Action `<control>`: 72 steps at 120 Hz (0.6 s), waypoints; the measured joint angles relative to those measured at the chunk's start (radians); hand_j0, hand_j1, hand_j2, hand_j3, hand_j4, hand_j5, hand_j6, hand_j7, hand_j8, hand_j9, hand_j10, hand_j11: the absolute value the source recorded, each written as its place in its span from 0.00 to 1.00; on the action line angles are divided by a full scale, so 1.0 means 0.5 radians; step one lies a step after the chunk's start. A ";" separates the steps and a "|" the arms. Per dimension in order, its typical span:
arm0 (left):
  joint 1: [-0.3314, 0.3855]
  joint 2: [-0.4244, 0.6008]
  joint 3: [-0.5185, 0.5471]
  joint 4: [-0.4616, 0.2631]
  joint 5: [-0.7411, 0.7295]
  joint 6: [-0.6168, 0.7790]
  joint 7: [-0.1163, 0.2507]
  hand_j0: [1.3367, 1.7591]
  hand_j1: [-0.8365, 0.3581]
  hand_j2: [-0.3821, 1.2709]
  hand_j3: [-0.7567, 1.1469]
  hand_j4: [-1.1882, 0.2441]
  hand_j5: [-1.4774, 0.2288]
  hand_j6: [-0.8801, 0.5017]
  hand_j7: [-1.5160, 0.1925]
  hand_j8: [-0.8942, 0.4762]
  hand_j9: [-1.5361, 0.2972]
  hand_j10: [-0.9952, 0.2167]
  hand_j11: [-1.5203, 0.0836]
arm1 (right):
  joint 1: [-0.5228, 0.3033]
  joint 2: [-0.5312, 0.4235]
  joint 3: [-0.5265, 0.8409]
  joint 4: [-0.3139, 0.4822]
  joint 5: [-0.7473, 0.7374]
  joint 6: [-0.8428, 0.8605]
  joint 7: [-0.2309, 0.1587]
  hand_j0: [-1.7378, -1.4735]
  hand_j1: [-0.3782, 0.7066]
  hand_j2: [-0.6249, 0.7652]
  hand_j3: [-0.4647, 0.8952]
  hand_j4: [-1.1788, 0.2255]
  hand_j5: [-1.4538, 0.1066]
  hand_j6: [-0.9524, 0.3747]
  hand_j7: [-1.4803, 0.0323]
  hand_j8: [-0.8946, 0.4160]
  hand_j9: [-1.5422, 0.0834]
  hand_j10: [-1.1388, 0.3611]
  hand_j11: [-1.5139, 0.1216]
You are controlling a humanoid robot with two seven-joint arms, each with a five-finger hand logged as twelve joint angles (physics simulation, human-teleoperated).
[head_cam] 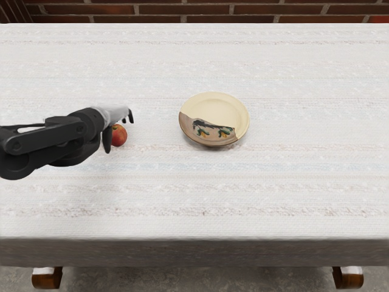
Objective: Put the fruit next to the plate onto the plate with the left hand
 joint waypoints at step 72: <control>0.004 -0.024 0.009 0.035 0.000 0.000 0.000 0.76 0.53 0.29 0.40 0.50 0.51 0.30 0.53 0.31 0.51 0.43 0.57 | 0.000 0.000 0.000 0.000 0.000 0.000 0.000 0.30 0.04 0.45 0.34 0.83 0.92 0.71 0.97 0.67 0.94 0.75 0.91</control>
